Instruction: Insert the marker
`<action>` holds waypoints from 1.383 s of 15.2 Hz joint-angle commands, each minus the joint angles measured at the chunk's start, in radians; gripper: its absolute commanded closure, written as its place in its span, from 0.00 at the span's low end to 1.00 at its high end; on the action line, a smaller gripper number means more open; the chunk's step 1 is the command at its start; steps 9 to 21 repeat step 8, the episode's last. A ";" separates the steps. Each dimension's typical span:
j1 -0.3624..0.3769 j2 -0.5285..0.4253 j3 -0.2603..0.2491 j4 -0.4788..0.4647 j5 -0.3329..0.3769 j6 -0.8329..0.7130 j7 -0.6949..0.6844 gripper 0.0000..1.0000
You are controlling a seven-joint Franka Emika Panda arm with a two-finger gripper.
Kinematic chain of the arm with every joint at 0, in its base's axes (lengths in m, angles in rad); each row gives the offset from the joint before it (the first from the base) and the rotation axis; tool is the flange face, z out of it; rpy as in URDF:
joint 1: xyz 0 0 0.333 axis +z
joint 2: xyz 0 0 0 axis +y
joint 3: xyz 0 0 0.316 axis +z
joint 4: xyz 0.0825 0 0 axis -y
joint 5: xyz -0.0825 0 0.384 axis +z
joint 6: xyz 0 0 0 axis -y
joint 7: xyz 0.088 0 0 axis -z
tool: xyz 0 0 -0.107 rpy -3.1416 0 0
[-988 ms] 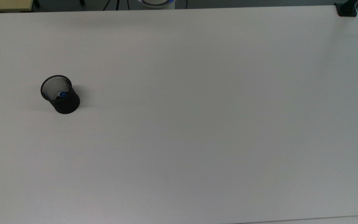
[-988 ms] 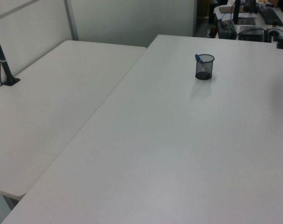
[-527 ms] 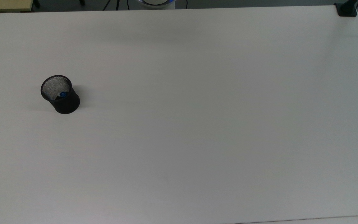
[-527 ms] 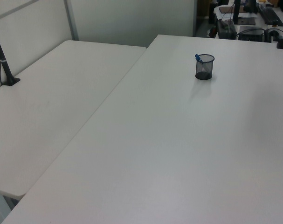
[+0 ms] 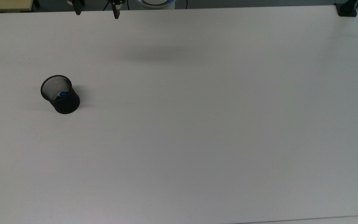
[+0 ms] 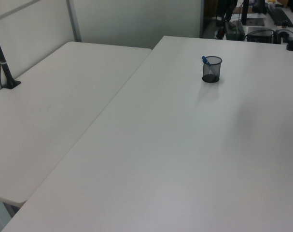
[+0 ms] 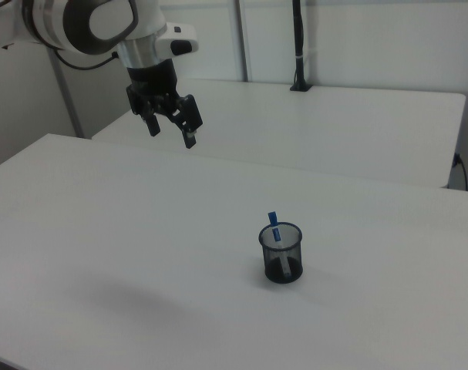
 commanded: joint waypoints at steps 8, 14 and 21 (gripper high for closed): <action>0.011 -0.022 -0.006 -0.019 -0.017 -0.003 -0.044 0.00; 0.011 -0.022 -0.006 -0.019 -0.017 -0.003 -0.044 0.00; 0.011 -0.022 -0.006 -0.019 -0.017 -0.003 -0.044 0.00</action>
